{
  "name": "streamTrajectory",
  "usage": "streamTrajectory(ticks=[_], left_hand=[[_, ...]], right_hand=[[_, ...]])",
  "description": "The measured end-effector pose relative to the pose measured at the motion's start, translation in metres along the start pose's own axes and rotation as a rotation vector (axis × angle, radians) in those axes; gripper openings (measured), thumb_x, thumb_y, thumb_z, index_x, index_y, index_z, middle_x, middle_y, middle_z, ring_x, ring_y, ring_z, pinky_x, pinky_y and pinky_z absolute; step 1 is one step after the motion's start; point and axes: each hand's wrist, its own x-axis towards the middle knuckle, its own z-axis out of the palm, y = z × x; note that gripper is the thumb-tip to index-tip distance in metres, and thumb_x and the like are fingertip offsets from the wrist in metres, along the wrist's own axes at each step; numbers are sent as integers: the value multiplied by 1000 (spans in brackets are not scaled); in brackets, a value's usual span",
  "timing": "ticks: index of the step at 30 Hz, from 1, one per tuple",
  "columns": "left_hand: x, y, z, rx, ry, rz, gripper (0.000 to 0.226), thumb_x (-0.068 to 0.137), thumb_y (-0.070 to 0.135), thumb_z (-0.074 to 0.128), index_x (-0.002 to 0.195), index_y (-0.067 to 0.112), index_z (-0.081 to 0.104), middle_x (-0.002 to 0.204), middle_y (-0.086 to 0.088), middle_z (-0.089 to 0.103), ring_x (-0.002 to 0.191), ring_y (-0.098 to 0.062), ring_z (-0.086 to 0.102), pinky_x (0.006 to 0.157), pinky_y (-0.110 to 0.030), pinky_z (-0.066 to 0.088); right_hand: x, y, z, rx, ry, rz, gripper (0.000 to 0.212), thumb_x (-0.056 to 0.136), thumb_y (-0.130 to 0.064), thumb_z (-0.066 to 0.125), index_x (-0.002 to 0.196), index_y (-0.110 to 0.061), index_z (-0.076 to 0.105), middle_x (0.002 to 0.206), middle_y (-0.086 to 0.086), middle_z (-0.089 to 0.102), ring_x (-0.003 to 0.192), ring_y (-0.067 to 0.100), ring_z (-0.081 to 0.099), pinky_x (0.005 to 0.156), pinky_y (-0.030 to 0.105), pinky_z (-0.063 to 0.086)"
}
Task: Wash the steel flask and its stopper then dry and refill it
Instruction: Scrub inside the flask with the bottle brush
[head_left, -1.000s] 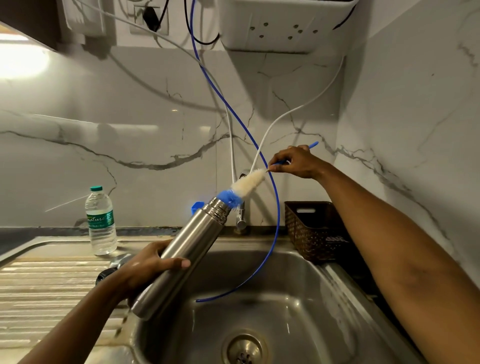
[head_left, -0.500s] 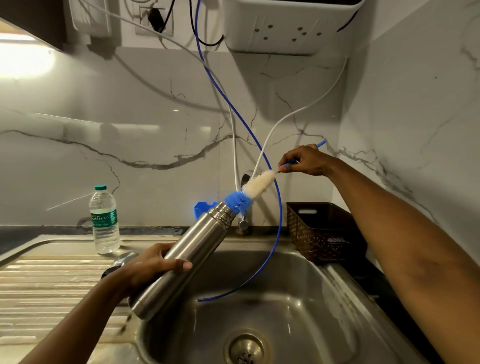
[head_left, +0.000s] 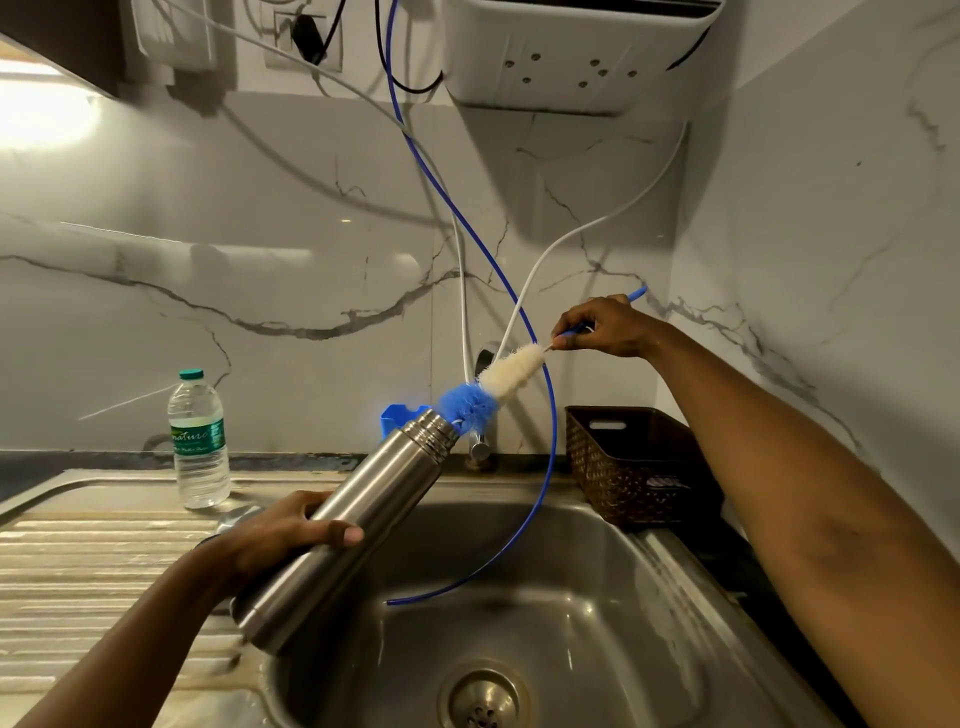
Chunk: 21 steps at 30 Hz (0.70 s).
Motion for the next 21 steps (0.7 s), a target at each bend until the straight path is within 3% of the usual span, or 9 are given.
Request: streamTrajectory(ticks=[3, 6, 9, 13, 21], left_hand=[[5, -12, -8, 31, 17, -26, 124, 7, 79, 74, 113, 19, 56, 105, -11, 65, 93, -27, 65, 81, -39, 55], [7, -20, -12, 27, 28, -63, 130, 13, 79, 76, 123, 14, 54, 109, -12, 65, 95, -29, 65, 88, -45, 54], [8, -20, -10, 19, 20, -52, 129, 10, 80, 74, 121, 16, 53, 109, -11, 63, 95, -27, 64, 84, -41, 55], [5, -15, -7, -34, 9, -50, 119, -1, 78, 72, 103, 26, 50, 105, -8, 60, 92, -25, 63, 69, -29, 51], [8, -24, -12, -123, 9, -82, 118, 5, 71, 80, 108, 18, 55, 106, -17, 66, 91, -33, 68, 75, -38, 55]], right_hand=[[3, -2, 0, 0, -20, 19, 14, 84, -39, 64, 94, -29, 67, 90, -7, 65, 94, 16, 52, 98, 54, 38], [5, -2, -4, -5, -38, 29, 8, 81, -44, 64, 87, -40, 64, 91, -7, 65, 98, 20, 53, 97, 54, 40], [6, -2, -6, -15, -47, 20, 8, 82, -42, 64, 88, -38, 64, 91, -7, 65, 97, 18, 53, 98, 53, 39], [7, -3, -6, -20, -38, 20, 10, 84, -37, 64, 92, -31, 65, 87, -9, 63, 93, 15, 52, 98, 51, 39], [6, -4, -5, -22, -19, 37, 9, 83, -39, 64, 90, -34, 65, 88, -7, 63, 95, 19, 52, 97, 53, 40]])
